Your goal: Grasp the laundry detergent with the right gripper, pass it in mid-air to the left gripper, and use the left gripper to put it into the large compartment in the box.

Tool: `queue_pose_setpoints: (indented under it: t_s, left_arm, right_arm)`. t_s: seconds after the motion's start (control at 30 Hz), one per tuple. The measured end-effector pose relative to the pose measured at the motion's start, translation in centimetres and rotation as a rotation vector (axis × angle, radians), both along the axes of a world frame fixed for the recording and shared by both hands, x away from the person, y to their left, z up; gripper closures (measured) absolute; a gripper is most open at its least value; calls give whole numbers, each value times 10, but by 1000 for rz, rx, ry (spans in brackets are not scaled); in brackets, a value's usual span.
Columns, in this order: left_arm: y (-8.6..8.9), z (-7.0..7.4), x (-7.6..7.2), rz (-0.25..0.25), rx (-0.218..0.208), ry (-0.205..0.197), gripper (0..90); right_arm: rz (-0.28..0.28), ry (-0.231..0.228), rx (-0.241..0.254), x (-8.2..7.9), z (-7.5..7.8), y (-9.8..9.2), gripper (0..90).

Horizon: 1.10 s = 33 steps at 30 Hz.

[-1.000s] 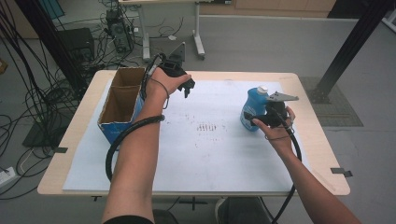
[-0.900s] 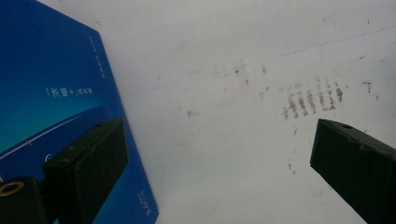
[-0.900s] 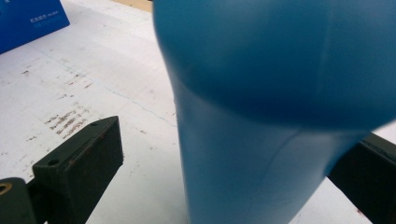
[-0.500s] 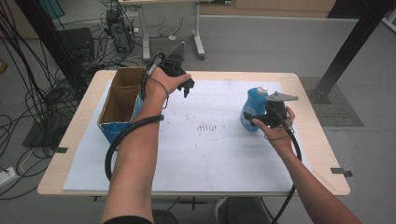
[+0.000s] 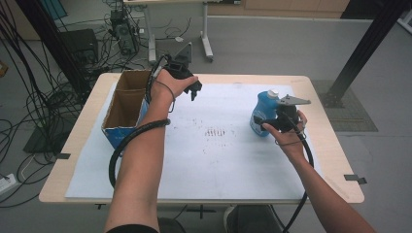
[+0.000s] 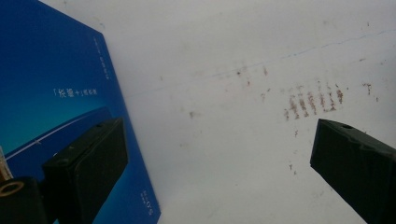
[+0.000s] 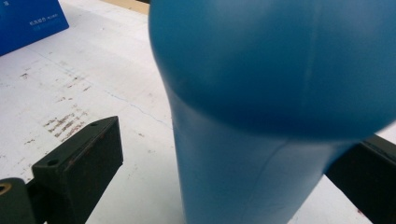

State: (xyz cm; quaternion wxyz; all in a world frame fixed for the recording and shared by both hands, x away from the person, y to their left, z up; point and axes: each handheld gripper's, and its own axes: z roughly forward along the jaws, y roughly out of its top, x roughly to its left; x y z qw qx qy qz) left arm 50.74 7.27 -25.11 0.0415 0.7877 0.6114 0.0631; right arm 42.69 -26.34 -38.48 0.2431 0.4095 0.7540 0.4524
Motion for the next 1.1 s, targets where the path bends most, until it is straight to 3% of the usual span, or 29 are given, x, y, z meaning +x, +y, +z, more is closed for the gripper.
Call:
queue_pose_setpoints:
  t_s: [1.1]
  left_arm:
    - [1, 2, 0, 0, 3, -6, 47]
  right_arm:
    - [7, -11, -13, -1, 2, 2, 14]
